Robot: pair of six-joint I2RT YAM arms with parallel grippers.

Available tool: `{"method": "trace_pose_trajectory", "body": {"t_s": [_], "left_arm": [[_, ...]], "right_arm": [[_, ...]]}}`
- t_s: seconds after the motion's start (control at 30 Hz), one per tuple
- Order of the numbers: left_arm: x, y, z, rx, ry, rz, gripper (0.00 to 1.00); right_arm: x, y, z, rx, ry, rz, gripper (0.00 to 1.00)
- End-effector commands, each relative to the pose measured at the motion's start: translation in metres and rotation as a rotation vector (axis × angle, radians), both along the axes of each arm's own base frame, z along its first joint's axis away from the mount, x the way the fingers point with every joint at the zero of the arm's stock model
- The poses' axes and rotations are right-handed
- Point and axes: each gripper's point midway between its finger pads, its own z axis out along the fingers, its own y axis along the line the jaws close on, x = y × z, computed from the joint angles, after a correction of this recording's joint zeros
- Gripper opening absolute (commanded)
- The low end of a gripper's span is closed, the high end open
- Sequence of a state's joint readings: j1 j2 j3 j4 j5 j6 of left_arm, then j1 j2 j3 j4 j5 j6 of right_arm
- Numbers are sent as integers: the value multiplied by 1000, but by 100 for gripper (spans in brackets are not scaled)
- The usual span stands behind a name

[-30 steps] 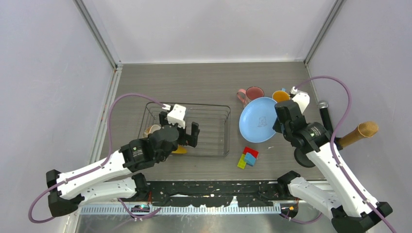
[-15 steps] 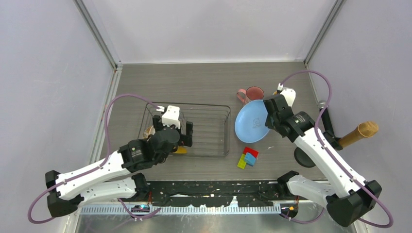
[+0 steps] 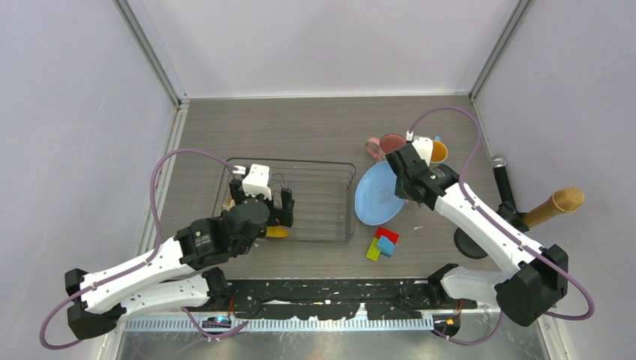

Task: Unload the mixed dishes from the dish rack
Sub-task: Place the plate at the center of the board.

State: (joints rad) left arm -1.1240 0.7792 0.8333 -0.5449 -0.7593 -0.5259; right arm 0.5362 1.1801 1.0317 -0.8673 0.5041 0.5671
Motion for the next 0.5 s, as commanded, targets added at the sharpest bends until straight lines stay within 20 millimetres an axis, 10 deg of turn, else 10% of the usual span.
{"method": "trace_pose_trajectory", "body": {"t_s": [0.0,0.33,0.47], "left_arm": [[3,3,5,-34,-14,37,100],[3,1,5,-42,-18,28,100],[2,1,7,-46,-19,21,100]], "right_arm": [[10,0,12,-1,-75,-24,0],[-15,-8,17,25,-60,-19,0],[-18,-23,52,27,-167,-63,0]]}}
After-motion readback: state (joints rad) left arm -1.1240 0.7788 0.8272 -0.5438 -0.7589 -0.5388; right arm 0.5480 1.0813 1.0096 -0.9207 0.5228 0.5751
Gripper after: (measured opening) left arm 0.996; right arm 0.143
